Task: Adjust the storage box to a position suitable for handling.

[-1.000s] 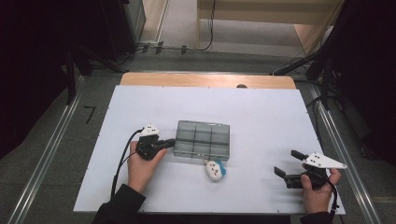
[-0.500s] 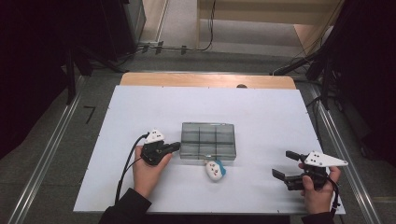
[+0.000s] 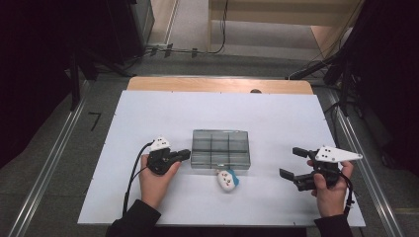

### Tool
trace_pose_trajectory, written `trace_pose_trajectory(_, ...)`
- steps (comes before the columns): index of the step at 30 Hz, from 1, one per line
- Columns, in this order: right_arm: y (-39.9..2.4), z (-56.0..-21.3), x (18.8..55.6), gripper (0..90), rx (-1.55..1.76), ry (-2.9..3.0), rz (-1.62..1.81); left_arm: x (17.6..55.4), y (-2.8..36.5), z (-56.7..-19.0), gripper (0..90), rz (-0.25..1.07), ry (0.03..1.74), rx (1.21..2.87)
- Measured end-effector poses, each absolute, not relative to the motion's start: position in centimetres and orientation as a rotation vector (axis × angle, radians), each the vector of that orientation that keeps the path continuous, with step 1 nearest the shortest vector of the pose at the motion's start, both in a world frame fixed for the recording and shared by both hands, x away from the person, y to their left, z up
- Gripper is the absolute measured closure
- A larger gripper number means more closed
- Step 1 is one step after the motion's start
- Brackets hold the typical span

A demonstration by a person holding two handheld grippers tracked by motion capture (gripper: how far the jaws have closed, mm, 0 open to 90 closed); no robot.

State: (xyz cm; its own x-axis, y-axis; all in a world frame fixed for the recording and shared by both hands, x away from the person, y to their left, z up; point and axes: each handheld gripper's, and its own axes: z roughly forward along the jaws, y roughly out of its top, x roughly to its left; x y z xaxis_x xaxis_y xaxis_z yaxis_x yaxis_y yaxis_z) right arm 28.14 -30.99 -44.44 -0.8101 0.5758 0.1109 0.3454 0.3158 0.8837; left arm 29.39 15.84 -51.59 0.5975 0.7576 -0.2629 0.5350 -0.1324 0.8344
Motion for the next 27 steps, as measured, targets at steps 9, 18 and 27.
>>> trace_pose_trajectory(9,-28.9,-43.4,30.3,3.6,0.792,2.419,1.463,29.3,16.2,-51.4,59.0,0.317,1.099,1.765)
trace_pose_trajectory(18,-27.6,-43.9,31.9,3.6,0.791,2.47,1.452,28.9,16.9,-51.2,27.0,0.305,1.061,1.7)
trace_pose_trajectory(27,-26.0,-44.8,32.8,6.8,0.807,2.49,1.43,28.5,16.9,-51.0,2.9,0.27,0.969,1.718)
